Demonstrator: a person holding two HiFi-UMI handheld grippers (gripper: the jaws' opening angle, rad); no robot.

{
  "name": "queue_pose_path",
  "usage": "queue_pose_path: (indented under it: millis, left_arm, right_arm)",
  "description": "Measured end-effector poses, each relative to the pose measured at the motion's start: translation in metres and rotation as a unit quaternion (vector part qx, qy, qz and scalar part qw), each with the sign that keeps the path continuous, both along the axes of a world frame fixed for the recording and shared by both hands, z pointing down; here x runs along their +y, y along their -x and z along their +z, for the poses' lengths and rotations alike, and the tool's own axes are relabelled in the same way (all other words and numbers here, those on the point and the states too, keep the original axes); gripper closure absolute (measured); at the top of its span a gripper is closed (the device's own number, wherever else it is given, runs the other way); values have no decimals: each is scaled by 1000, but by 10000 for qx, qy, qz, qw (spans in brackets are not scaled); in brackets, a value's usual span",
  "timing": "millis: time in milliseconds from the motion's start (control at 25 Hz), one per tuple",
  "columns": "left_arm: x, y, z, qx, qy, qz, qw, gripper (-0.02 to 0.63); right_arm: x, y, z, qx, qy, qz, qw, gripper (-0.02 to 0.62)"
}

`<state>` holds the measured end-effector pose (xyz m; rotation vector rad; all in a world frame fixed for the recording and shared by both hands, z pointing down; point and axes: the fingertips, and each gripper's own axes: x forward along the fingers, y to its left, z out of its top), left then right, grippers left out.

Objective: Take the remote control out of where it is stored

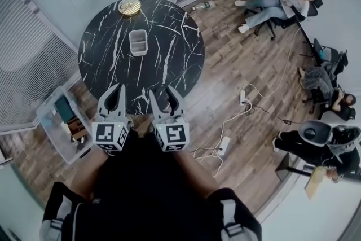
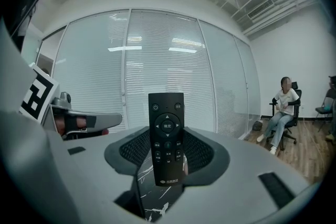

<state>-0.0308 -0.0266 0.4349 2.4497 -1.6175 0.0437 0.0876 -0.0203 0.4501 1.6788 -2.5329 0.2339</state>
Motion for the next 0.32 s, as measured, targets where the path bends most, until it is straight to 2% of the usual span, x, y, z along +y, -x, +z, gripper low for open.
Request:
queue_pose_path:
  millis: [320]
  left_arm:
    - [-6,-13,-3,-40,-47,70,10000,601]
  right_arm:
    - [-5,-9,-1,5,-49,-6,10000,403]
